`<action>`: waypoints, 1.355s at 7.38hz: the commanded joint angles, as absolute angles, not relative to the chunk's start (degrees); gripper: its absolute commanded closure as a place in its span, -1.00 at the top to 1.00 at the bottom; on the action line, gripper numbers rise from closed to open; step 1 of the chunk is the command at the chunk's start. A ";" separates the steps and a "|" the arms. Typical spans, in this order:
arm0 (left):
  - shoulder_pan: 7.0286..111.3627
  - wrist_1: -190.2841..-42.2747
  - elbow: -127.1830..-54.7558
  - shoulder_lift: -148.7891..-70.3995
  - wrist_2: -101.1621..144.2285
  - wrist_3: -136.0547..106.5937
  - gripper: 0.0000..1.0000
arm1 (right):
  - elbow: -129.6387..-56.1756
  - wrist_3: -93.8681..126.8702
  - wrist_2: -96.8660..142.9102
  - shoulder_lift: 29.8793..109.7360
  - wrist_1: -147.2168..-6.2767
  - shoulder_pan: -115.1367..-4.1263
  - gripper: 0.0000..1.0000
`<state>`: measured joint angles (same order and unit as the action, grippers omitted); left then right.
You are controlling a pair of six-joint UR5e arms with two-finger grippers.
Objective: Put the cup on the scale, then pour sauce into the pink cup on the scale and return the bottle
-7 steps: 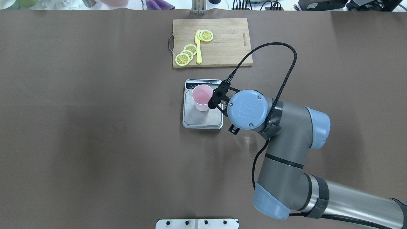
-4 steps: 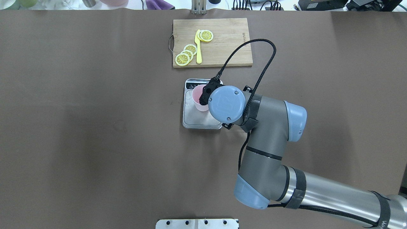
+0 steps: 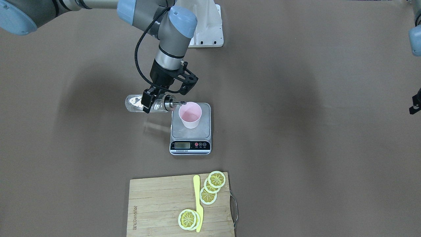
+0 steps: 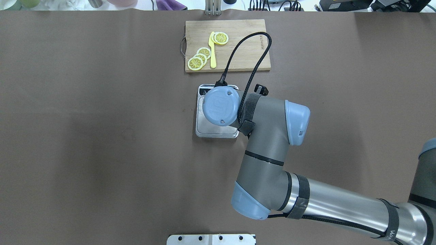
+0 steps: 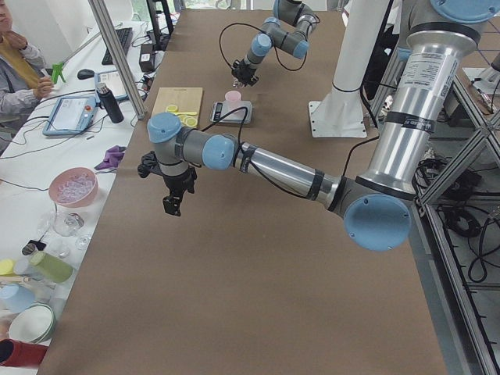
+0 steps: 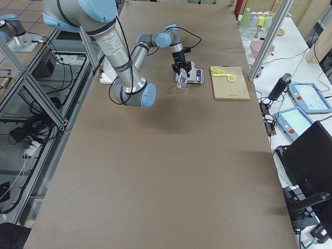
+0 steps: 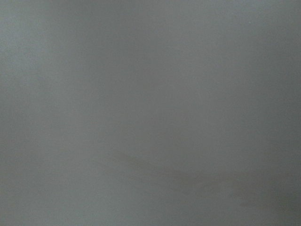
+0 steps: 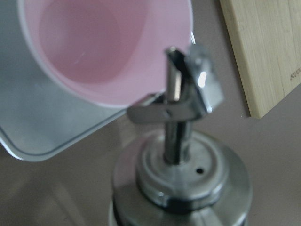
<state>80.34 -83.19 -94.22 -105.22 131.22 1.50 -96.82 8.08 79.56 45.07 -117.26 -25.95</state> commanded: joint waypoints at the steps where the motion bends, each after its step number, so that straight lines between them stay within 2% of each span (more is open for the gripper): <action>1: 80.33 -83.23 -94.22 -105.21 131.22 1.49 0.96 | -96.33 6.33 78.40 44.47 -119.27 -26.45 -1.00; 4: 80.33 -83.23 -94.39 -105.12 131.22 1.41 0.96 | -91.69 5.28 77.88 40.27 -123.29 -26.81 -1.00; 10: 80.33 -83.23 -94.48 -105.12 131.31 1.23 0.96 | -88.95 -1.84 73.21 36.74 -130.43 -26.63 -1.00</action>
<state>80.33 -83.23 -94.45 -105.11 131.24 1.27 -89.92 -0.97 73.75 37.41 -129.80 -26.68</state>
